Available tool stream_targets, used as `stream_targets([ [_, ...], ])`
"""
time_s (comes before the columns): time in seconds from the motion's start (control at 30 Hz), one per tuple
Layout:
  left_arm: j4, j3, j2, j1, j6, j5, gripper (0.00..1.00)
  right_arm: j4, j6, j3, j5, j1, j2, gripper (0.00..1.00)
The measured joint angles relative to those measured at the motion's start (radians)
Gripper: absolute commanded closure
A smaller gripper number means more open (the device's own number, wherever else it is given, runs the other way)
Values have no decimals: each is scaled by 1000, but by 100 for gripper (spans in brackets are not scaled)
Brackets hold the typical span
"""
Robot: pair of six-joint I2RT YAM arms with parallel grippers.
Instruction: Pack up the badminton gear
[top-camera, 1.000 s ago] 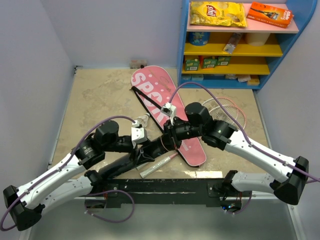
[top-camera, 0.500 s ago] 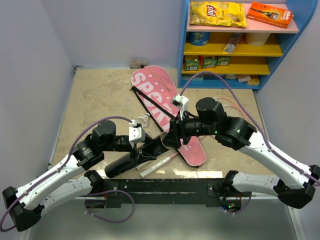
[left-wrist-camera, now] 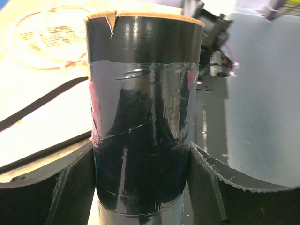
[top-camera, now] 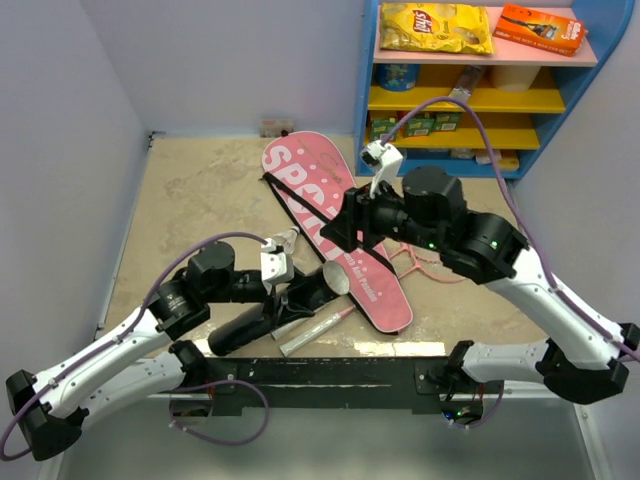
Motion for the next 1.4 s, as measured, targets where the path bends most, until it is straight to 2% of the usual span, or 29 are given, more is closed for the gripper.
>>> stream_targets([
  [0.2, -7, 0, -18, 0, -13, -159, 80, -4, -3, 40, 174, -2, 195, 43],
  [0.37, -24, 0, -17, 0, -26, -324, 79, 10, 13, 48, 256, -32, 338, 42],
  [0.6, -60, 6, 34, 31, -65, -592, 78, 124, 120, -80, 266, -217, 336, 40],
  [0.9, -80, 27, 114, 231, -135, -795, 77, 279, 243, -324, 139, -216, 359, 37],
  [1.13, -101, 36, 116, 279, -184, -896, 77, 447, 353, -468, -6, -195, 426, 36],
  [1.4, -106, 38, 116, 307, -206, -903, 78, 602, 454, -484, -60, -108, 548, 36],
])
